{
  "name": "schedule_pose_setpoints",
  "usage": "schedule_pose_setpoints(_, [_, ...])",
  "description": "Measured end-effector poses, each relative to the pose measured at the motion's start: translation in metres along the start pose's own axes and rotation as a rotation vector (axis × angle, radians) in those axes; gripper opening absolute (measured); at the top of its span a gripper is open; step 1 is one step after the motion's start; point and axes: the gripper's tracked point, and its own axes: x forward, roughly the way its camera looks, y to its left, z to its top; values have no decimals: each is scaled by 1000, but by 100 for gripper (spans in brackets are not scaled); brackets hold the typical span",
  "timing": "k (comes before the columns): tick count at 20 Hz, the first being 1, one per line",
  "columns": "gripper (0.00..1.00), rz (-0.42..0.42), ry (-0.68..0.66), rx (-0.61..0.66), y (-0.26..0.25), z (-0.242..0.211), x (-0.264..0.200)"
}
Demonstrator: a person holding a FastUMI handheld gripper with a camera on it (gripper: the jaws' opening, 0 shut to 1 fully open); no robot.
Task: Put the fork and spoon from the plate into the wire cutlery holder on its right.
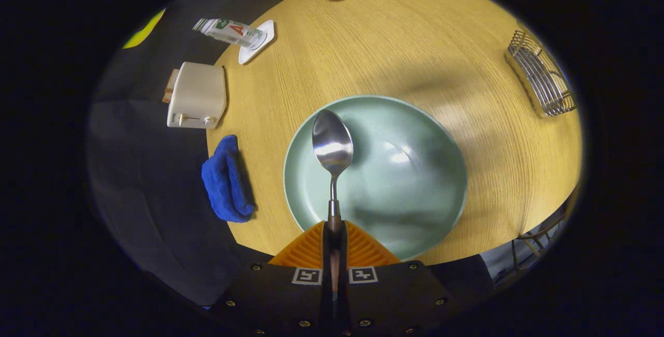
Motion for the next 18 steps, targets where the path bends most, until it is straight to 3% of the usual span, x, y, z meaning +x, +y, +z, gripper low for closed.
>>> schedule_pose_setpoints(8, [4,19,-123,49,-17,31,-33])
schedule_pose_setpoints(18, [4,24,-319,207,-66,67,-100])
